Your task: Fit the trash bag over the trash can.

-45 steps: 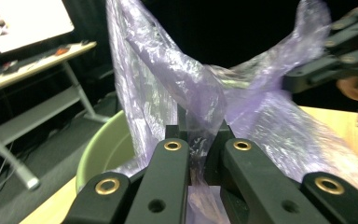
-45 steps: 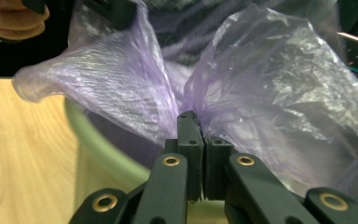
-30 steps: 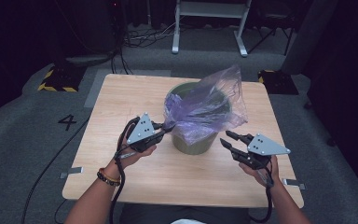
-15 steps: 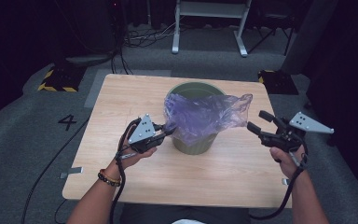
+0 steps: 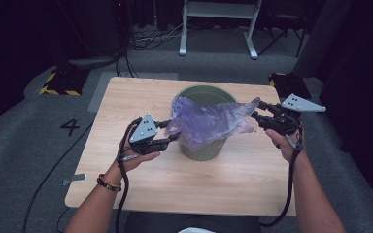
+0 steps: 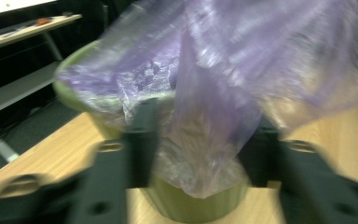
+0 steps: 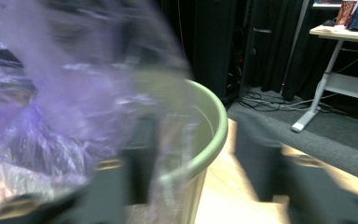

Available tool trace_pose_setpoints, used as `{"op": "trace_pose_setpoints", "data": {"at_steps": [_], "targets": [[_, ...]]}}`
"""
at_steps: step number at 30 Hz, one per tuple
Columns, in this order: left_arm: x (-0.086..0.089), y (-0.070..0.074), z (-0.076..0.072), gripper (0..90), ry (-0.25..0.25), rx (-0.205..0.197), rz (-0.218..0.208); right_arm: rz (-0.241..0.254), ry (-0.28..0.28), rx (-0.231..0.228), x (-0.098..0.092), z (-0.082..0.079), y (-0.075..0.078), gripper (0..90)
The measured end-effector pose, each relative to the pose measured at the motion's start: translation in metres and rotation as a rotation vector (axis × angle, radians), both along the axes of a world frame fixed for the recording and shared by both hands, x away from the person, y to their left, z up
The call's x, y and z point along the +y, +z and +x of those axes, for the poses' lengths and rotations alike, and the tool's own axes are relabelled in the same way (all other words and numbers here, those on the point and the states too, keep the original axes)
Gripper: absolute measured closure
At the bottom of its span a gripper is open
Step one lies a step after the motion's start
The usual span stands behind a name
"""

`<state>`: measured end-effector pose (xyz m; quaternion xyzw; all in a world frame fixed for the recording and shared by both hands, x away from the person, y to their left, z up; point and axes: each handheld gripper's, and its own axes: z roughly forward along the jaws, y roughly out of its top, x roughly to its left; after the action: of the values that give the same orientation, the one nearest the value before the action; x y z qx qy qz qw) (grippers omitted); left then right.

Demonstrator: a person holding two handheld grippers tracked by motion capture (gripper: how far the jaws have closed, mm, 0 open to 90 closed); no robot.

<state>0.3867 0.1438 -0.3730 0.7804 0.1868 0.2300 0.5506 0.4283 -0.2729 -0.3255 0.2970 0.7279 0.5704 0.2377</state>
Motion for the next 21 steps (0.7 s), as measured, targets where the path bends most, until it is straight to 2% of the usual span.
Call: {"op": "trace_pose_setpoints", "data": {"at_steps": [2, 4, 6, 8, 9, 10, 12, 15, 16, 18, 19, 21], "targets": [[0.005, 0.002, 0.0, 34.7, -0.003, 0.013, -0.031, -0.031, -0.01, -0.005, 0.004, 0.002, 0.001, 74.1], [0.01, 0.007, -0.004, 22.2, 0.007, 0.009, -0.064, -0.04, -0.016, -0.018, 0.006, 0.002, 0.001, 83.7], [0.016, 0.014, -0.011, 19.6, 0.001, -0.013, -0.109, -0.043, -0.02, -0.036, 0.006, 0.0, 0.002, 89.9], [0.022, 0.023, -0.018, 17.2, -0.002, -0.035, -0.146, -0.057, -0.04, -0.046, 0.007, -0.002, 0.004, 90.0], [0.022, 0.023, -0.018, 17.2, -0.002, -0.035, -0.146, -0.057, -0.04, -0.046, 0.007, -0.002, 0.004, 90.0], [0.025, 0.03, -0.021, 17.2, -0.001, -0.036, -0.158, -0.057, -0.04, -0.047, 0.007, -0.003, 0.004, 90.0], [0.025, 0.04, -0.022, 16.2, -0.007, -0.038, -0.144, -0.09, -0.063, -0.064, 0.009, -0.006, 0.006, 90.0], [0.022, 0.048, -0.02, 15.8, -0.01, -0.036, -0.132, -0.092, -0.066, -0.072, 0.011, -0.007, 0.008, 90.0], [0.017, 0.055, -0.015, 16.1, -0.025, -0.014, -0.127, -0.109, -0.091, -0.081, 0.013, -0.008, 0.01, 90.0], [0.01, 0.063, -0.011, 17.9, -0.006, -0.025, -0.098, -0.108, -0.088, -0.089, 0.014, -0.008, 0.012, 90.0], [0.007, 0.066, -0.008, 22.9, 0.009, -0.031, -0.078, -0.116, -0.09, -0.093, 0.016, -0.008, 0.013, 90.0], [0.002, 0.073, 0.0, 39.8, 0.011, -0.032, -0.061, -0.124, -0.084, -0.098, 0.017, -0.008, 0.015, 90.0]]}}
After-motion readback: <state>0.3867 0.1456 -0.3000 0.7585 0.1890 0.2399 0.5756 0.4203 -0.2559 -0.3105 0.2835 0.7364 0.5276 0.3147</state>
